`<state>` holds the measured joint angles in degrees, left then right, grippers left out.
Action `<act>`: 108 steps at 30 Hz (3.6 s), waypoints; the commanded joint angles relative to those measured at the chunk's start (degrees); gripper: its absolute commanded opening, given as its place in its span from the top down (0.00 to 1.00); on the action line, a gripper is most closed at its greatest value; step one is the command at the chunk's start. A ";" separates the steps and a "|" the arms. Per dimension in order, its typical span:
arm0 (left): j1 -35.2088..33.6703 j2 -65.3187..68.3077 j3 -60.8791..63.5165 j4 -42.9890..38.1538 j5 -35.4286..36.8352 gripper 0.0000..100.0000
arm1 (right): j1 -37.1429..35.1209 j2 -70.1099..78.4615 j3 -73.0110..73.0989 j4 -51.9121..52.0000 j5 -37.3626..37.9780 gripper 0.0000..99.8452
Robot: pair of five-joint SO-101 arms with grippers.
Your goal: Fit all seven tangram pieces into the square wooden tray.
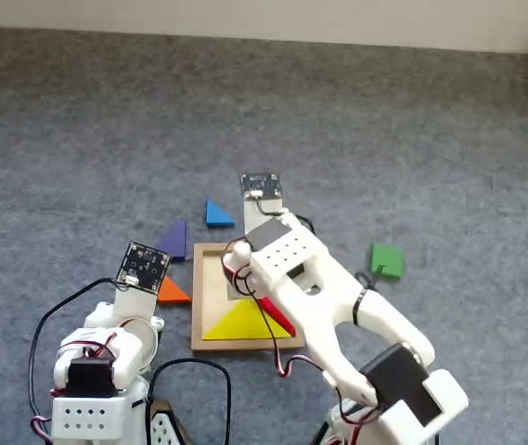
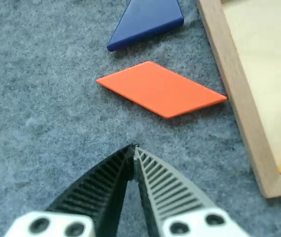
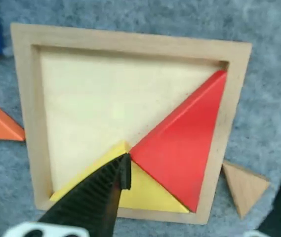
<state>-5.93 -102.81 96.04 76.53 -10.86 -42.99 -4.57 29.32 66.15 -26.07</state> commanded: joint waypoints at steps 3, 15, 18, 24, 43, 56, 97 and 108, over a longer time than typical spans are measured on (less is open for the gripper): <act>0.92 -1.10 1.10 0.26 0.44 0.99 | 0.84 -6.20 -1.98 -1.63 7.65 0.72; 0.92 -1.10 1.10 0.26 0.44 0.99 | 9.80 -16.92 6.81 -4.26 15.91 0.76; 0.92 -1.10 1.10 0.26 0.44 0.99 | 15.16 -22.02 10.42 -7.60 21.54 0.82; 0.92 -1.10 1.10 0.26 0.44 0.99 | 27.56 -28.00 16.04 -15.16 22.51 0.82; 0.92 -1.10 1.10 0.26 0.44 0.99 | 38.46 1.01 -6.20 1.45 22.07 0.66; 0.92 -1.10 1.10 0.26 0.44 0.99 | 41.36 19.82 -19.65 2.24 22.42 0.69; 0.92 -1.10 1.10 0.26 0.44 0.99 | 3.47 8.92 -10.33 -5.58 39.47 1.00; 0.92 -1.10 1.10 0.26 0.44 0.99 | 3.21 14.90 -10.42 -7.87 43.60 1.00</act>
<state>-5.93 -102.81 96.04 76.53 -10.86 -38.95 10.11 19.30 59.56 17.80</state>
